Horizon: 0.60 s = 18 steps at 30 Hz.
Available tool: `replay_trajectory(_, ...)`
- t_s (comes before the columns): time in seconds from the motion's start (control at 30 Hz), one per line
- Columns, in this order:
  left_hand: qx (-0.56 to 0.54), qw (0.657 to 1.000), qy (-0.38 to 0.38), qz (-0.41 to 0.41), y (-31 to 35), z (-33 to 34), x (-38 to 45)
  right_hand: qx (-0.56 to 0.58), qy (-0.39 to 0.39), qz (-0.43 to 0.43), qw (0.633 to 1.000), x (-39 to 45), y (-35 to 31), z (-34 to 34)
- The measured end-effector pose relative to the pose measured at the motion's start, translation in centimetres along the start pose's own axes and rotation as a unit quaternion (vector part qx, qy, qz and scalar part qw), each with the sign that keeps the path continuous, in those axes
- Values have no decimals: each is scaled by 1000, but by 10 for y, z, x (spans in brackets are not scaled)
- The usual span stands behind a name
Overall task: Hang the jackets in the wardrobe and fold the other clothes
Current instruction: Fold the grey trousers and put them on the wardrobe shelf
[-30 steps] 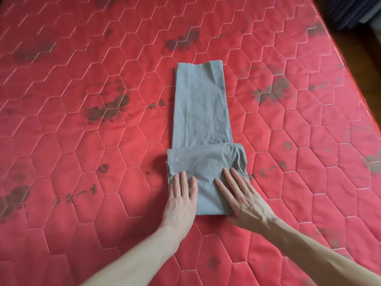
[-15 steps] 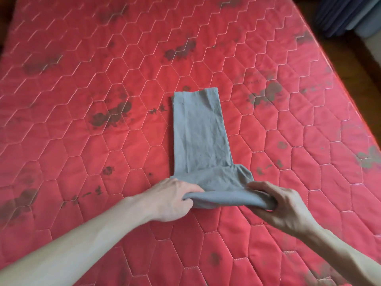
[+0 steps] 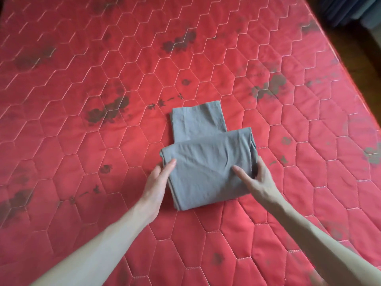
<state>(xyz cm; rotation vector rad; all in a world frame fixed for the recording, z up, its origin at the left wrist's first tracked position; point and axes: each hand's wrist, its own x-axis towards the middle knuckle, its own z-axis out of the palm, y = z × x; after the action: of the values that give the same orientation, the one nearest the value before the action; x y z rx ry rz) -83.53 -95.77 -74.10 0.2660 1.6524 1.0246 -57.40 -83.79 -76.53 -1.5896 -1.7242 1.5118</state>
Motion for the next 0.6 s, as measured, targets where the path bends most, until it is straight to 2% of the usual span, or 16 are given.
replay_trajectory(0.1,118,992,-11,49,-18,0,4,-39,18,22,999,14,4,14)
replay_trajectory(0.27,237,962,-6,133,-26,4,26,-88,104,8,991,20,11,34)
replay_trajectory(0.37,288,949,19,129,-33,7,44,-127,151,14,980,21,17,44)
replay_trajectory(0.47,282,953,36,105,-42,12,56,-193,171,57,964,28,20,51)
replay_trajectory(0.53,282,951,83,97,-41,25,53,-207,182,83,958,31,20,55)
replay_trajectory(0.6,337,923,166,82,-46,41,46,-206,194,107,953,30,18,59)
